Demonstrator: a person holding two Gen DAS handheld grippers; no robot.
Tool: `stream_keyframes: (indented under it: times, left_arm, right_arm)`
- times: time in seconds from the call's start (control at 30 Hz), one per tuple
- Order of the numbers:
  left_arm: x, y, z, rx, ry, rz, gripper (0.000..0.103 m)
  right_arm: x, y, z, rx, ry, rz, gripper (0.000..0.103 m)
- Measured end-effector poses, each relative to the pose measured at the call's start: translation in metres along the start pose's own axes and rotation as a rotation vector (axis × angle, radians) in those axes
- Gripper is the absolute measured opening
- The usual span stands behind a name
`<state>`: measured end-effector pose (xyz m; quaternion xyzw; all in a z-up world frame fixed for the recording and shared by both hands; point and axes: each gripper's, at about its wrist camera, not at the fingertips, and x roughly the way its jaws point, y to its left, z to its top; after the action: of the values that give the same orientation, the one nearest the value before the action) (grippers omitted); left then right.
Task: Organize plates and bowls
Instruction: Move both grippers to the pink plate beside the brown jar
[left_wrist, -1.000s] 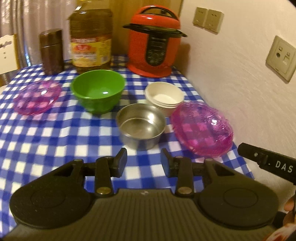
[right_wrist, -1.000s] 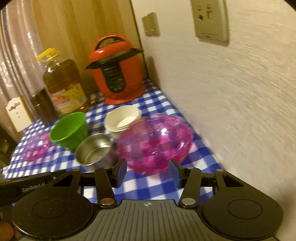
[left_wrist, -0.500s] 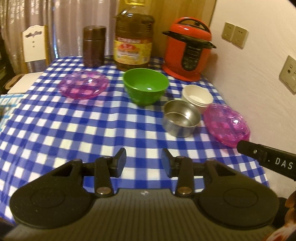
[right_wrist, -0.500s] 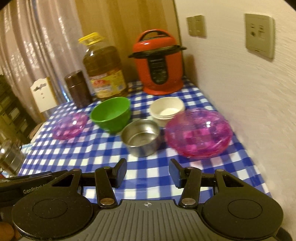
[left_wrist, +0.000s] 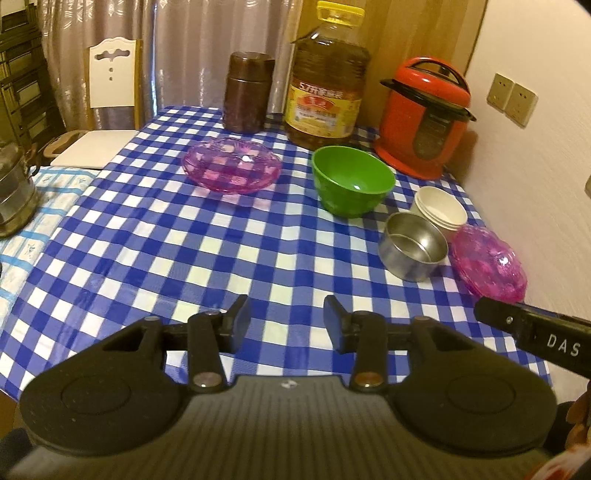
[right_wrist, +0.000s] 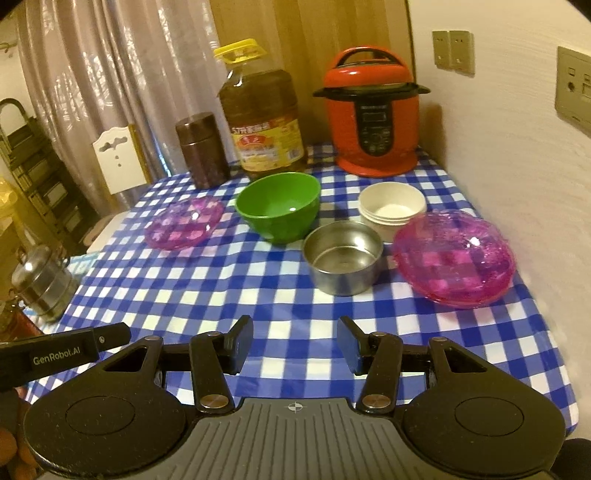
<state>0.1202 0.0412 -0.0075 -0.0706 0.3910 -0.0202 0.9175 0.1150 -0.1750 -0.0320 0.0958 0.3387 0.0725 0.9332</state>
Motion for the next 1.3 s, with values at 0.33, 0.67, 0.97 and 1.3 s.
stream_keyframes:
  times: [0.33, 0.67, 0.97, 1.3]
  left_arm:
    - [0.005, 0.016, 0.009, -0.028, -0.001, 0.011, 0.041]
    - [0.026, 0.034, 0.022, -0.051, 0.006, 0.020, 0.043]
    - [0.060, 0.063, 0.043, -0.085, 0.011, 0.050, 0.043]
    - [0.109, 0.093, 0.071, -0.121, 0.011, 0.063, 0.043]
  right_arm:
    - [0.013, 0.012, 0.004, -0.017, 0.015, 0.018, 0.051]
    - [0.039, 0.022, 0.015, -0.014, 0.035, 0.041, 0.051]
    - [0.077, 0.038, 0.031, -0.007, 0.045, 0.065, 0.051]
    - [0.127, 0.057, 0.058, 0.019, 0.052, 0.099, 0.051]
